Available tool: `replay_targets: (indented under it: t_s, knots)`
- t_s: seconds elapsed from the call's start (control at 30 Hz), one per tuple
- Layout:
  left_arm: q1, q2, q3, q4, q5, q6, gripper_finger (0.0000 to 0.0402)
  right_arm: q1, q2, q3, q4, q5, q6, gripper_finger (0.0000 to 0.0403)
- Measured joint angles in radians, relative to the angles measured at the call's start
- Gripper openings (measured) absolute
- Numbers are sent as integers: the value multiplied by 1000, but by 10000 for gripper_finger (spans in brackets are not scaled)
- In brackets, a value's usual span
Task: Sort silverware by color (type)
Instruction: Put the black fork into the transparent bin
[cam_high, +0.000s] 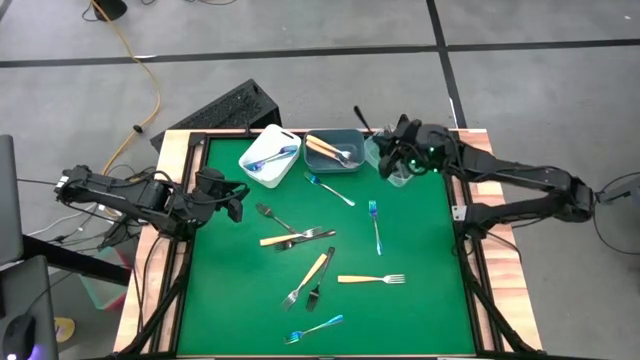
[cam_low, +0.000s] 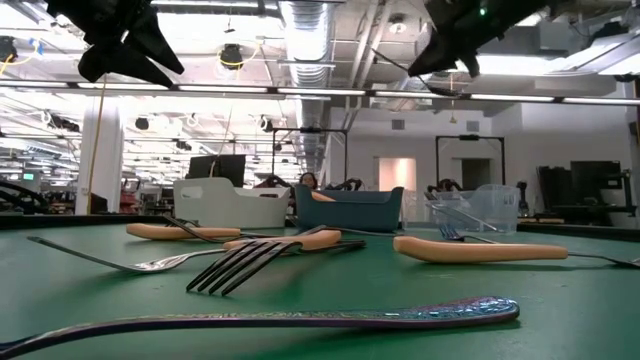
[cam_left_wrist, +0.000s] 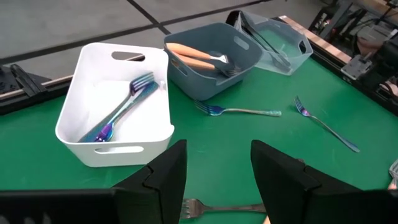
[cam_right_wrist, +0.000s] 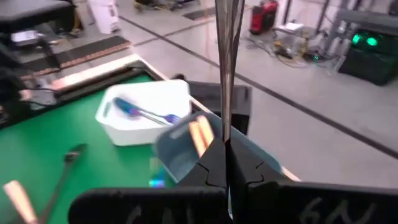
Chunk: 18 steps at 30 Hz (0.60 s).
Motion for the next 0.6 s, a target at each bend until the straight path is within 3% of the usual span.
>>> replay_targets:
  t_s: [0.27,0.6]
  knots:
    - [0,0,0,-1,-1,-9,162,-126,-105,-243,176,-5,32,8]
    - [0,0,0,-3,-31,-3,162,-266,-119,-477,588,-116,42,8]
